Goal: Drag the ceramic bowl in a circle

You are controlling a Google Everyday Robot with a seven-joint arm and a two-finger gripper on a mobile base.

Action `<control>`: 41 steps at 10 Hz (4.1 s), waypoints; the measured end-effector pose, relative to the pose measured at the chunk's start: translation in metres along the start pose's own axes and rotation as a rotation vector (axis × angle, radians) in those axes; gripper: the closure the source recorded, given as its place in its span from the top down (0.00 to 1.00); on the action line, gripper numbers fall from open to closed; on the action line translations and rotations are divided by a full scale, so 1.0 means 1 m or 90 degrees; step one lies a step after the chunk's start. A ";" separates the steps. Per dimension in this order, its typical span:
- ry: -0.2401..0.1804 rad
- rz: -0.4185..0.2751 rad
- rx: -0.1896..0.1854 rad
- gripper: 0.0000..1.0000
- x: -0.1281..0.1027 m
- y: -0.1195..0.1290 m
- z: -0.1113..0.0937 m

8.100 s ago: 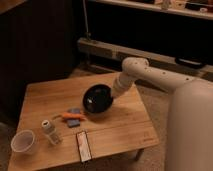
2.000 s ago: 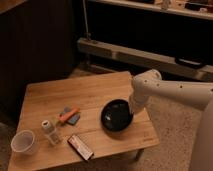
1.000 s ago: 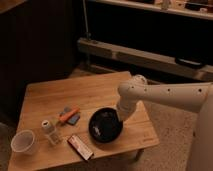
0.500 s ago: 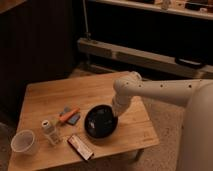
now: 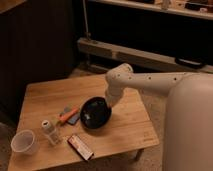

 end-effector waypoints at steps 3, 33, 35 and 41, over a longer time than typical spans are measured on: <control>0.010 0.019 0.014 0.00 -0.017 -0.019 0.017; -0.023 -0.052 -0.002 0.00 0.098 0.088 -0.026; -0.030 -0.048 0.000 0.00 0.081 0.083 -0.022; -0.042 0.011 0.034 0.00 -0.017 0.000 -0.001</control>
